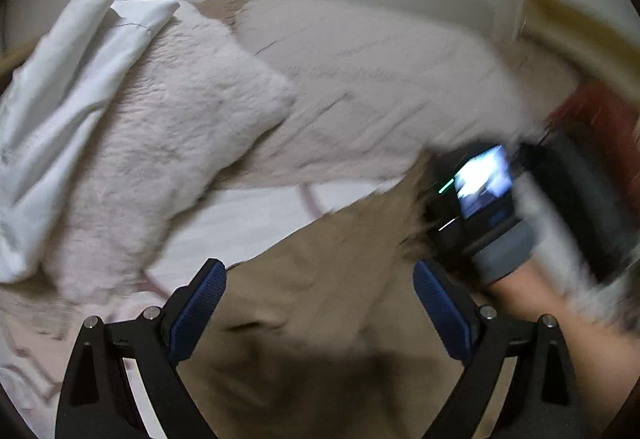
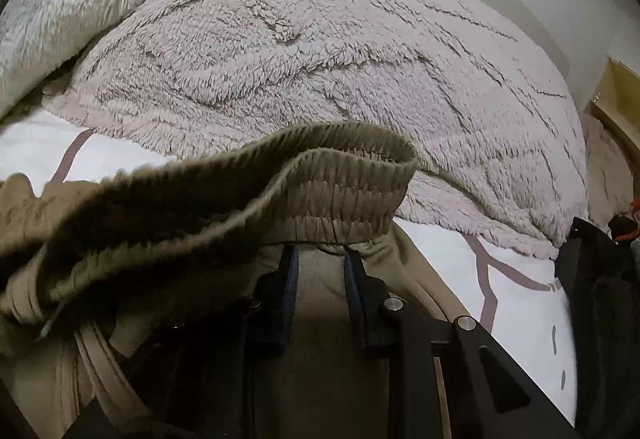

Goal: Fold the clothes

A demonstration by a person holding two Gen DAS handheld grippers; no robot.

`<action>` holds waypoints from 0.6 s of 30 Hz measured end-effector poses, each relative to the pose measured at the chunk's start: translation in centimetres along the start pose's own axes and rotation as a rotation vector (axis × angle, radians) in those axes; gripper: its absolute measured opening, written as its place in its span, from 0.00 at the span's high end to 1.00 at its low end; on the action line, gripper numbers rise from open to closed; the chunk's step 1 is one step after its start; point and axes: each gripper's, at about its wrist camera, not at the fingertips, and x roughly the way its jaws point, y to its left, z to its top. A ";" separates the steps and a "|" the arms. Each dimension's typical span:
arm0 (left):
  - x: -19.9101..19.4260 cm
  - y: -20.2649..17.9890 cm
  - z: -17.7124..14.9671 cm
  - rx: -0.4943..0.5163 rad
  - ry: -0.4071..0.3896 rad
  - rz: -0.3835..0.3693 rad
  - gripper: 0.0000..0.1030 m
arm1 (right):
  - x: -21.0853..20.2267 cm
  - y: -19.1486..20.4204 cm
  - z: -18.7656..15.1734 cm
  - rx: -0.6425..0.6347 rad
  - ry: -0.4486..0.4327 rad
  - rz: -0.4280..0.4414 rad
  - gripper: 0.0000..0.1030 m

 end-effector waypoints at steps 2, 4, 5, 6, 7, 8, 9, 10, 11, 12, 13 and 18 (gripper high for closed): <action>-1.6 -0.4 -0.1 0.021 0.019 -0.034 0.07 | 0.0 0.1 0.1 0.004 0.000 0.004 0.77; -1.8 -1.5 -1.6 0.097 0.102 -0.066 0.07 | 0.0 0.3 0.1 0.006 0.000 0.006 0.77; -1.6 -2.0 -2.6 0.136 0.146 -0.076 0.07 | 0.0 0.3 0.2 0.007 0.000 0.008 0.77; -1.2 -2.4 -3.9 0.166 0.194 -0.085 0.08 | 0.0 0.4 0.2 0.007 0.000 0.008 0.77; -0.2 -2.5 -5.1 0.178 0.242 -0.100 0.08 | 0.0 0.5 0.2 0.008 0.000 0.008 0.77; 0.9 -2.3 -6.3 0.179 0.288 -0.115 0.08 | 0.0 0.6 0.2 0.009 0.000 0.009 0.77; 1.6 -2.1 -7.0 0.173 0.311 -0.122 0.09 | 0.0 0.7 0.3 0.010 0.000 0.009 0.77; 2.2 -1.9 -7.4 0.160 0.325 -0.138 0.09 | 0.0 0.8 0.3 0.010 -0.001 0.010 0.77; 3.2 -1.7 -7.7 0.140 0.346 -0.170 0.09 | 0.0 0.8 0.3 0.012 0.000 0.012 0.77; 4.4 -1.6 -7.8 0.121 0.369 -0.202 0.09 | 0.1 0.9 0.3 0.014 0.000 0.014 0.77; 5.4 -1.7 -7.6 0.106 0.380 -0.225 0.09 | 0.1 0.9 0.4 0.016 0.000 0.017 0.77; 7.4 -1.9 -3.0 0.089 0.227 -0.169 0.09 | 0.2 1.1 0.4 0.034 0.000 0.035 0.77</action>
